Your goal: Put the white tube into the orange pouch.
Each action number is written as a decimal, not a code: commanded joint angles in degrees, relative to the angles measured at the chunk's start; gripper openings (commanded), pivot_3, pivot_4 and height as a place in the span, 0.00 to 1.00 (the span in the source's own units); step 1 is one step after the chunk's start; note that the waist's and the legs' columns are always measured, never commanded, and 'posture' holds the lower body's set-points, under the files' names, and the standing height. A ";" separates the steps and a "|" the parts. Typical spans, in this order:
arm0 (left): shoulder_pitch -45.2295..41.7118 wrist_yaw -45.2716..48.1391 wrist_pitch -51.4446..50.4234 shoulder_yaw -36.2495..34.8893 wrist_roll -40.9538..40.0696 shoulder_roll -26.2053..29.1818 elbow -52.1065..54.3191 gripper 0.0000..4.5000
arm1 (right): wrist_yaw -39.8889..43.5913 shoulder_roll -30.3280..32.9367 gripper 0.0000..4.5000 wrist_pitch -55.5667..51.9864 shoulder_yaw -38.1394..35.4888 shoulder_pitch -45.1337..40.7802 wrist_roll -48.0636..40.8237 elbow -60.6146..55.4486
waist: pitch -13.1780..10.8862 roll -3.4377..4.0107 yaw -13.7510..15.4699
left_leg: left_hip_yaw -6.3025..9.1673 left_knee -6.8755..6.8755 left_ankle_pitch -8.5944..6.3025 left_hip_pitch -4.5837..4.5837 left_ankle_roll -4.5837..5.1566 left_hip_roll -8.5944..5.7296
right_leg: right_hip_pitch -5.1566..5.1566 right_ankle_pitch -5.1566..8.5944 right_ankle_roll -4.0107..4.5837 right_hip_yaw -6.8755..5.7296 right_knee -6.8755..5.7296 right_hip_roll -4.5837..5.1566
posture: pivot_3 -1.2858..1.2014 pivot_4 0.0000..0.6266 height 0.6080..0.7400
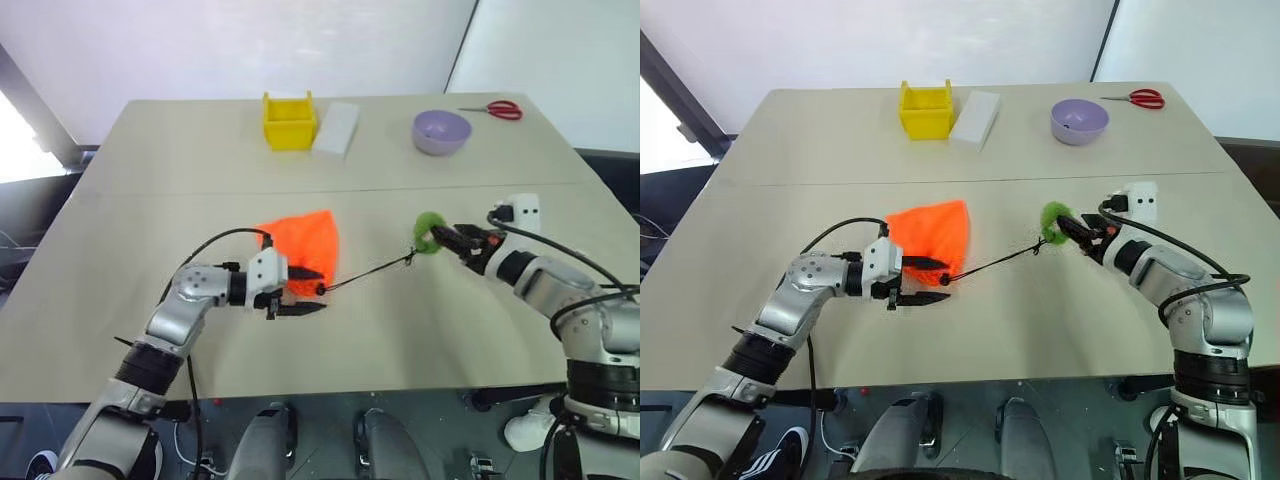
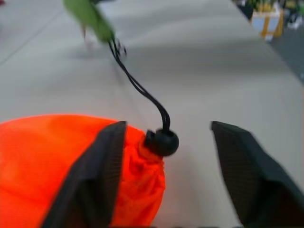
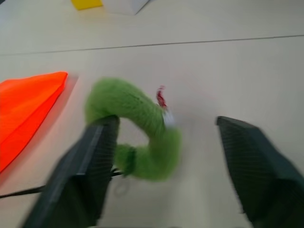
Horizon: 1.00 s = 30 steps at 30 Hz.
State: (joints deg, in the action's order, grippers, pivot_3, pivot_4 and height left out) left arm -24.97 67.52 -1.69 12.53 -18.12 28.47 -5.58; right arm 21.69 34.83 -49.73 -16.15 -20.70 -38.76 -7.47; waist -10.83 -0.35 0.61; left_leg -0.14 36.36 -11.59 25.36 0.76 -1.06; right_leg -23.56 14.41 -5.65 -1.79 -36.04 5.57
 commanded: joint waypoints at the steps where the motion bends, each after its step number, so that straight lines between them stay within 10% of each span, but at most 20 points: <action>1: 1.12 -0.58 -4.94 -4.11 -5.59 0.51 5.28 0.99 | 2.20 1.98 1.00 -0.11 0.04 0.31 0.51 -2.85 | 0.00 0.00 0.02 | 0.01 0.00 0.00 0.00 0.00 0.00 | 0.00 0.00 0.00 0.01 0.00 0.00 | 0.52 0.24 1.00; 12: 4.15 -10.60 -23.65 -21.90 -20.00 4.62 9.03 0.99 | 18.68 8.78 1.00 12.64 3.29 12.20 4.85 -13.43 | 0.01 -0.03 0.06 | 0.06 0.02 0.00 -0.04 0.00 0.05 | 0.05 0.02 -0.01 -0.03 0.01 -0.07 | 0.52 0.24 1.00; 30: 23.82 -13.91 -6.81 -33.80 -8.07 12.26 0.68 0.99 | 31.04 13.61 1.00 29.62 -6.38 32.23 11.37 -12.36 | 0.04 -0.02 -0.08 | -0.17 -0.33 -0.16 -0.01 -0.27 0.10 | 0.10 -0.14 0.28 -0.10 0.90 0.37 | 0.52 0.24 1.00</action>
State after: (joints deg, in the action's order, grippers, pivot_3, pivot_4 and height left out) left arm -1.03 54.27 -9.45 -19.48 -26.38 40.16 -5.37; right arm 51.71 47.56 -21.45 -20.80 12.31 -27.12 -19.29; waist -10.79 -0.36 0.53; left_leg -0.32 36.00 -11.75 25.35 0.49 -0.96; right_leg -23.51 14.27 -5.38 -1.91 -35.15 5.93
